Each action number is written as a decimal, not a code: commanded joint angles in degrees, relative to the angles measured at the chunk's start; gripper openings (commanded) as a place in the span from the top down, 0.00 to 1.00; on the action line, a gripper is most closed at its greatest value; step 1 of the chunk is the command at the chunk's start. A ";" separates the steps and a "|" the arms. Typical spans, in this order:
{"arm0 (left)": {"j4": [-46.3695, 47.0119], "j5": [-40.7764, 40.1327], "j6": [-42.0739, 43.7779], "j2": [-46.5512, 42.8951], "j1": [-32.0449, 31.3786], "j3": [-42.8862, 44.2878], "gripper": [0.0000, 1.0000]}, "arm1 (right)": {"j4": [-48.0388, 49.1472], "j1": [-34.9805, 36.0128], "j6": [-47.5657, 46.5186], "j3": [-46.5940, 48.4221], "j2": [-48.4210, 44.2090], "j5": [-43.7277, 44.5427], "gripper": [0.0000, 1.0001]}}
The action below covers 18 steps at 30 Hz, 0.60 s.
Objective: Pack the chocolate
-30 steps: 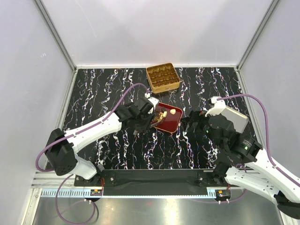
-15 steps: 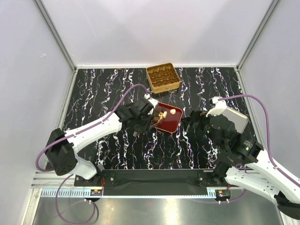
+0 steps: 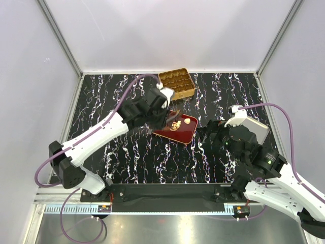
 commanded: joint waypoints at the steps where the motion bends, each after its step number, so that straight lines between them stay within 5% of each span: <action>1: -2.12 -3.91 1.98 2.75 2.27 10.16 0.71 | 1.14 0.52 -0.09 2.22 -0.01 1.23 0.00; 10: 0.15 -5.49 6.19 17.69 16.23 32.40 0.74 | 4.65 0.52 -1.05 1.34 2.37 0.17 0.00; 18: 5.78 -7.52 10.41 32.89 21.17 44.45 0.75 | 5.89 0.52 -2.46 1.69 4.91 0.44 0.00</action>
